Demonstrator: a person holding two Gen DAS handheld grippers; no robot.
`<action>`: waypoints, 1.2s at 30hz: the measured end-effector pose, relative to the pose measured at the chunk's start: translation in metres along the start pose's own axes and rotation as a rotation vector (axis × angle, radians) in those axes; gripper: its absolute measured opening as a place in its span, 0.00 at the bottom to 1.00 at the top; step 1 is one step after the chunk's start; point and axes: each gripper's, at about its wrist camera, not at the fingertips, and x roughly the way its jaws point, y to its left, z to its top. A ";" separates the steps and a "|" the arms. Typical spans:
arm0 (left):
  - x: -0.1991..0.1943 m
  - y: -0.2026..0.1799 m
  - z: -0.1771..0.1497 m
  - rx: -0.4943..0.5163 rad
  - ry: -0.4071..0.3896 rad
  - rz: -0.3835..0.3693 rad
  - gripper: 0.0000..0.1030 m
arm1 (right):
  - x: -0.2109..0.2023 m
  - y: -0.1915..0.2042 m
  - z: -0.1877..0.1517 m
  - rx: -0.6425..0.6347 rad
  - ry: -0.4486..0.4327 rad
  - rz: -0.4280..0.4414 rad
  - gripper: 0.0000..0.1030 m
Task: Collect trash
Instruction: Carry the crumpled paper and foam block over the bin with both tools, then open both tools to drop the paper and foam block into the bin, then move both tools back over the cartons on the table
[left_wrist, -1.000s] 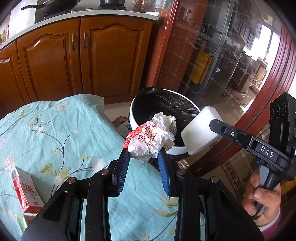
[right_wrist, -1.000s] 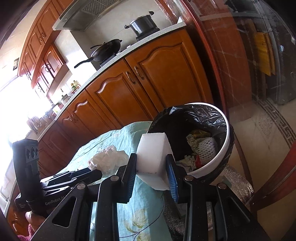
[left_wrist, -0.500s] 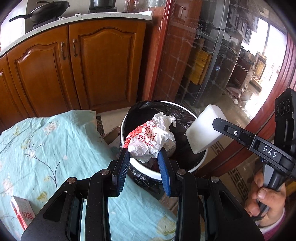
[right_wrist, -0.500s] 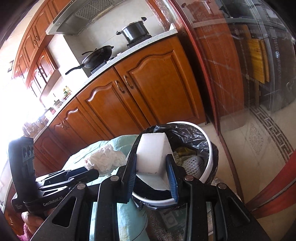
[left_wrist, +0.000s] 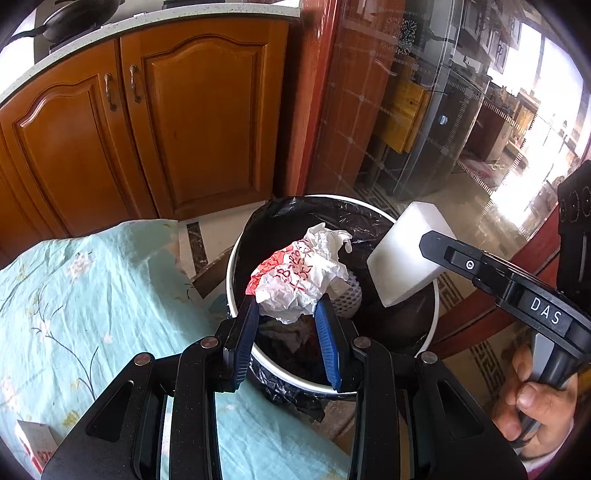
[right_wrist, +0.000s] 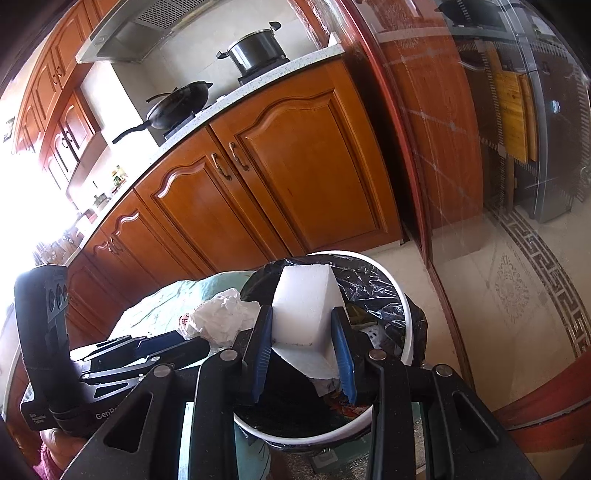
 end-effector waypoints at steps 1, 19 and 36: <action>0.002 0.000 0.000 0.001 0.004 0.001 0.30 | 0.002 -0.001 0.000 0.001 0.002 -0.002 0.31; 0.040 -0.005 0.004 0.019 0.085 0.008 0.31 | 0.031 -0.014 -0.001 0.010 0.063 -0.019 0.32; 0.015 -0.001 -0.002 0.012 0.026 0.029 0.43 | 0.028 -0.018 -0.001 0.053 0.055 -0.008 0.46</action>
